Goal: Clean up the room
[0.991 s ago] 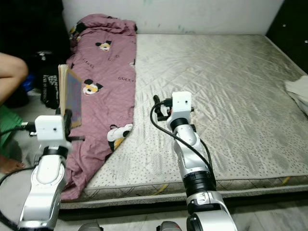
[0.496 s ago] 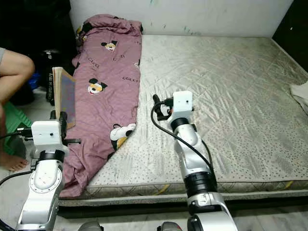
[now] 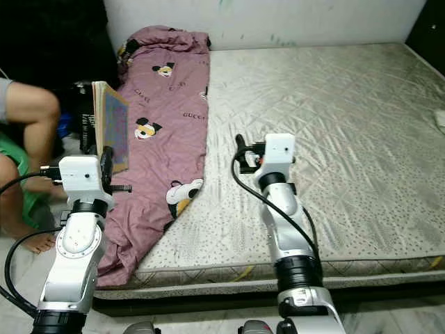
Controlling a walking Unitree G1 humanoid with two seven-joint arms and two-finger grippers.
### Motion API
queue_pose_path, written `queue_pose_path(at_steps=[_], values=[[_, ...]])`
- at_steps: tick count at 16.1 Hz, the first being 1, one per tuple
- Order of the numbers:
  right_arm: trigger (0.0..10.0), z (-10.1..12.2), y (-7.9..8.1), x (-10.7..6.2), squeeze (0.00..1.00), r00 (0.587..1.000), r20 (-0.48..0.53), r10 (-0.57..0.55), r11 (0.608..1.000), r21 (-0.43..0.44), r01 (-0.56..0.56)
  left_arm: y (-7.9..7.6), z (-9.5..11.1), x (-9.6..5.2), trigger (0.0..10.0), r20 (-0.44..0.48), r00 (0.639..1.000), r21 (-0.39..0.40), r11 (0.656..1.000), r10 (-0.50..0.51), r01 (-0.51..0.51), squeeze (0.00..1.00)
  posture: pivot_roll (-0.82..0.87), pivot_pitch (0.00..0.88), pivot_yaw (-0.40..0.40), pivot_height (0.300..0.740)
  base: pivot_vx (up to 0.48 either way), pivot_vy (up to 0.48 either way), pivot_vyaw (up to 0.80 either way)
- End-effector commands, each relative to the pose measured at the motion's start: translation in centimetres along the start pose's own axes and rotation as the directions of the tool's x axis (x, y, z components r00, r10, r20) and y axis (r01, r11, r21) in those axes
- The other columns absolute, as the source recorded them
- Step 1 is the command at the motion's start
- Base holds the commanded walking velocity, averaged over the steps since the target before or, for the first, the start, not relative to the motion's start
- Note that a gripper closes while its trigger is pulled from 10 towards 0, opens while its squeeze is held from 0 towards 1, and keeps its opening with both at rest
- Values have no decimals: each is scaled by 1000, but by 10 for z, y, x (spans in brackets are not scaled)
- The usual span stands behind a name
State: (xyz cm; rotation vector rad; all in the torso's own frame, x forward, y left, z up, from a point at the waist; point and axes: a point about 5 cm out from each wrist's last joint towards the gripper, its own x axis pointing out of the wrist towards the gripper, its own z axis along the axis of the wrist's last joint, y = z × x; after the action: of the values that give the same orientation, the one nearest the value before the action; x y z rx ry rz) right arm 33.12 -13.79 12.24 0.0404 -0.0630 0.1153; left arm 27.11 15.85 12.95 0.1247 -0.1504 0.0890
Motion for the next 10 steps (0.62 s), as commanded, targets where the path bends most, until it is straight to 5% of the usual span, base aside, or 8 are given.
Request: queue_pose_path(at_steps=[1, 4, 6, 10], values=[[10000, 1, 5, 0, 0, 1000, 6, 29, 1000, -13, -29, 5, 7, 1, 10000, 35, 999, -9, 1000, 7, -7, 0, -64, 0, 56, 740, 0, 0, 0], [10000, -1, 8, -1, 0, 1000, 1, 14, 999, -51, -14, 7, 4, -6, 10000, 36, 999, -62, 998, -4, 6, 0, -47, 0, 44, 740, 0, 0, 0], [10000, -10, 15, -3, 0, 997, -80, 15, 999, 37, -12, 7, 0, -14, 10000, 13, 1000, -66, 998, 14, -14, 0, -28, 0, 45, 740, 0, 0, 0], [10000, -13, 25, 0, 0, 997, -66, 29, 998, 50, -26, 10, -4, -16, 10000, -11, 1000, -23, 1000, -14, 14, 0, -19, 0, 67, 740, 0, 0, 0]])
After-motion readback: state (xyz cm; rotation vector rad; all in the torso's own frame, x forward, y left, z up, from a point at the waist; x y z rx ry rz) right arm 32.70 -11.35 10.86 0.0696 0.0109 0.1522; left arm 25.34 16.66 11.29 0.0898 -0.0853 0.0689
